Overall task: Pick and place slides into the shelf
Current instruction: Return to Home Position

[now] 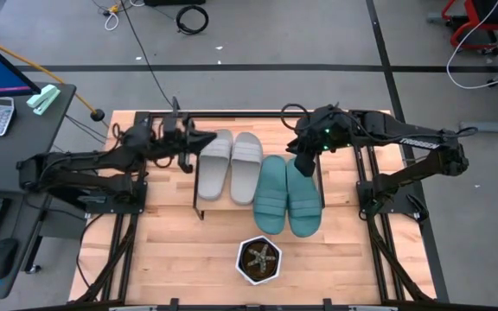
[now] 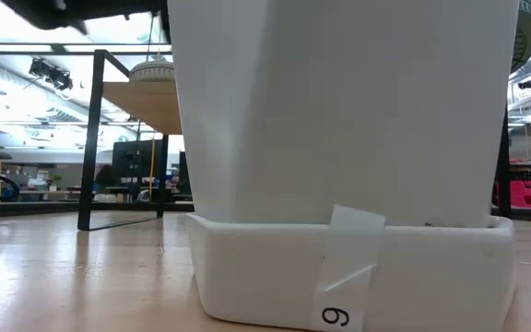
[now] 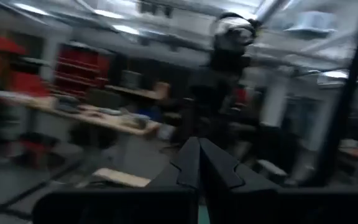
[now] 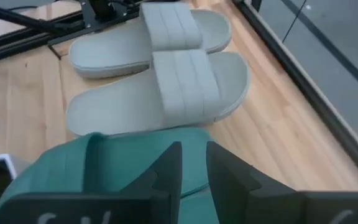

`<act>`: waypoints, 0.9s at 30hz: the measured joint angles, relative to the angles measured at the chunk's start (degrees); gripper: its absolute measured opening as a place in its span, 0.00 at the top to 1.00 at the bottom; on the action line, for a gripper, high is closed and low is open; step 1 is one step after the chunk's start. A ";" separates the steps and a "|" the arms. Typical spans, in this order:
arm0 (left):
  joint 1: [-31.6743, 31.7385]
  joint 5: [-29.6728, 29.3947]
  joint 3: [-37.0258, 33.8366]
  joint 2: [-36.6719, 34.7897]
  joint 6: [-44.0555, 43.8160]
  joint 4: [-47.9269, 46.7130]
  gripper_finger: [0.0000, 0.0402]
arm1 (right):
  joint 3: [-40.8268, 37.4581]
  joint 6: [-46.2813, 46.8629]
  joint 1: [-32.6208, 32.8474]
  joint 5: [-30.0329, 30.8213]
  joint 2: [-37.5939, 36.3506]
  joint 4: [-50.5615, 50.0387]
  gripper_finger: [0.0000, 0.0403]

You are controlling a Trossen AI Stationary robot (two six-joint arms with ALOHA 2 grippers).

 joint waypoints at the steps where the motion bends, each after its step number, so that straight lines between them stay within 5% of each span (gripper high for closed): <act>1: -0.28 -2.14 -1.21 -1.55 0.68 -0.26 0.96 | 0.00 -0.67 -0.38 -0.04 0.00 0.34 0.80; 12: -6.13 -23.05 -15.26 -16.20 5.00 2.55 0.96 | 0.00 -3.47 -3.88 -3.11 0.00 2.47 0.80; 27: -10.29 -24.50 -29.10 -29.69 5.66 10.69 0.98 | 0.00 1.17 -3.85 -4.24 0.00 3.82 0.80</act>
